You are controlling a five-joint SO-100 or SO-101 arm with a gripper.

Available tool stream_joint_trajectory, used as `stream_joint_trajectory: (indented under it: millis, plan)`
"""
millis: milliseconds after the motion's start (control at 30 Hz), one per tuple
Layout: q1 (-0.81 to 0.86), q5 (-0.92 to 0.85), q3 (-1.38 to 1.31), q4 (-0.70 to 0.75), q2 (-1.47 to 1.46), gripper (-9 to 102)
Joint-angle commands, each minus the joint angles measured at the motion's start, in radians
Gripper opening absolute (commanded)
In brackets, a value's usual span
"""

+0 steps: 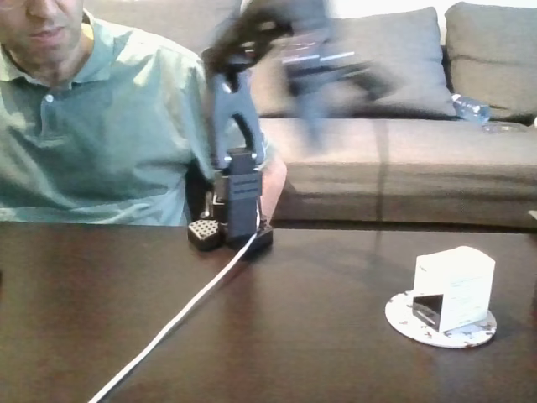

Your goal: Grasp a servo box and put it on the zirlivani.

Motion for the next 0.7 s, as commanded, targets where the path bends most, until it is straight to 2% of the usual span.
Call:
stream_joint_trajectory:
  millis: [0,167,367,567,667]
  plan:
    - [0.074,-0.083,0.209,-0.052,0.342,1]
    - [0.083,-0.170,0.290,-0.049,0.739,1]
    - [0.232,-0.212,0.480,-0.034,0.861,1]
    - [0.417,-0.215,0.641,-0.186,0.887,1]
    - [0.451,-0.216,0.785,-0.293,0.882,1]
